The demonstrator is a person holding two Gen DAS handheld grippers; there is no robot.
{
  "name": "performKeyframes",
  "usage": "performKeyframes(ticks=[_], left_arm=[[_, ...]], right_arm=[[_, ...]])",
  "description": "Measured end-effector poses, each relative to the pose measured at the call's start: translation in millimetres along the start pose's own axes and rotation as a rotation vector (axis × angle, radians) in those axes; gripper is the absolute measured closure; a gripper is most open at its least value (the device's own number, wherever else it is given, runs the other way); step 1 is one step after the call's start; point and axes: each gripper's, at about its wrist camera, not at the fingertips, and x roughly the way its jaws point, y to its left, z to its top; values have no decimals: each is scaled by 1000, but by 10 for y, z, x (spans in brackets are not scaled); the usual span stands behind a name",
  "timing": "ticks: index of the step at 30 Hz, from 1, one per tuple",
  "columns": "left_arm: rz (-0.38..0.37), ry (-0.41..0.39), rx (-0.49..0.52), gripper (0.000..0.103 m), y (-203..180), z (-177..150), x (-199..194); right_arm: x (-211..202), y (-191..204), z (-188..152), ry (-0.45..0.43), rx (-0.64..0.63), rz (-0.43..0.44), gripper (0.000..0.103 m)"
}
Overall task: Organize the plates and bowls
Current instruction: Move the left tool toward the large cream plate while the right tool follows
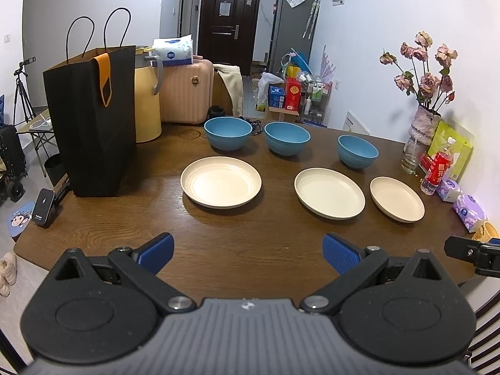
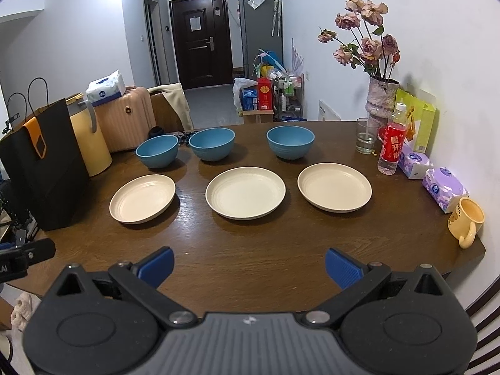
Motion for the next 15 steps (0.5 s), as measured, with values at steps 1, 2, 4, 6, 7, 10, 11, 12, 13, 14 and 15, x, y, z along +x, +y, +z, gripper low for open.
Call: performKeyframes(ticks=[1,2,4,6,7,10,11,12,13,14,15], left_arm=[[0,1,-1,0,43,-3,-2],[3,1,-2,0,72,-5,-8],[7,3,-5,0,156,5,-6],[10,6,-5,0,238,-3,-10],[12,7,-5,0,286,-8,-11],[17,15,-8,0,443,-5,-9],[21,16,-10,0,493,-2,-11],[24,16,-14,0,533,-4,-14],[26,18,-18,0,587,-7,-10],[28,20,-22,0,629,-13,-3],[27,24,-25,0,666,-18,9]], right_arm=[[10,33,-5,2,1,2,0],[14,50,-7,3,1,4,0],[30,113,-14,6,2,10,0],[49,187,-33,11,3,17,0],[71,243,-44,15,3,22,0],[105,370,-75,24,4,30,0],[118,428,-90,26,4,34,0],[131,474,-91,28,3,38,0],[141,511,-97,30,1,41,0],[154,559,-104,32,-5,47,0],[165,604,-112,35,-10,50,0]])
